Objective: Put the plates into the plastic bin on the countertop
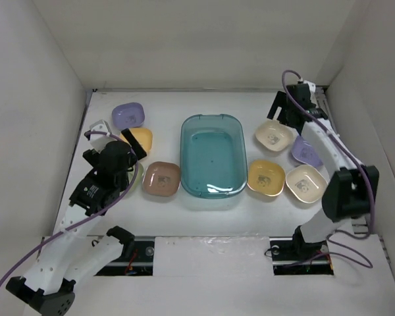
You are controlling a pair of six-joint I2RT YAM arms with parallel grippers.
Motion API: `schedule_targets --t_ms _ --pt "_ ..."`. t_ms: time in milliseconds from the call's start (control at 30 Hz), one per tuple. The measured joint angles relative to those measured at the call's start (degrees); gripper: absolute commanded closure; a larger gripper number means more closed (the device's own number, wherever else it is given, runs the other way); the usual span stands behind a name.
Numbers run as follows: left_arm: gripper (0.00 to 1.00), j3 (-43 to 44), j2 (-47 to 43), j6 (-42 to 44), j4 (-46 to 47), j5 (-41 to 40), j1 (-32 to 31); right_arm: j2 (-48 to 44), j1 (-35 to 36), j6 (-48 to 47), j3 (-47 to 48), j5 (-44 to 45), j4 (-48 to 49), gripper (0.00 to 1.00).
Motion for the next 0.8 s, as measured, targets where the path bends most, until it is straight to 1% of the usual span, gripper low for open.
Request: schedule_targets --t_ms 167,233,333,500,700,767,800 --pt "0.00 0.00 -0.11 0.24 0.24 0.83 0.00 19.37 -2.25 -3.23 18.78 -1.05 -1.73 0.00" --pt "0.00 0.00 -0.15 0.42 0.35 0.98 0.00 24.17 -3.34 -4.63 21.88 -1.81 -1.73 0.00" --pt "0.00 0.00 -0.15 0.50 0.42 1.33 0.00 27.23 -5.35 -5.86 21.51 -5.16 -3.17 0.00" --pt "0.00 0.00 -0.02 1.03 0.50 2.12 0.00 26.01 -6.95 -5.42 15.10 -11.41 -1.38 0.00" --pt "0.00 0.00 0.57 1.25 0.83 2.73 0.00 27.56 -3.21 -3.37 15.39 -15.69 1.16 0.00" --pt "0.00 0.00 0.57 1.27 0.85 2.80 0.00 29.62 -2.12 -2.38 16.81 -16.68 1.77 0.02" --pt "0.00 0.00 0.57 1.27 0.85 2.84 0.00 31.08 -1.60 -1.77 17.66 -16.92 2.27 0.05"
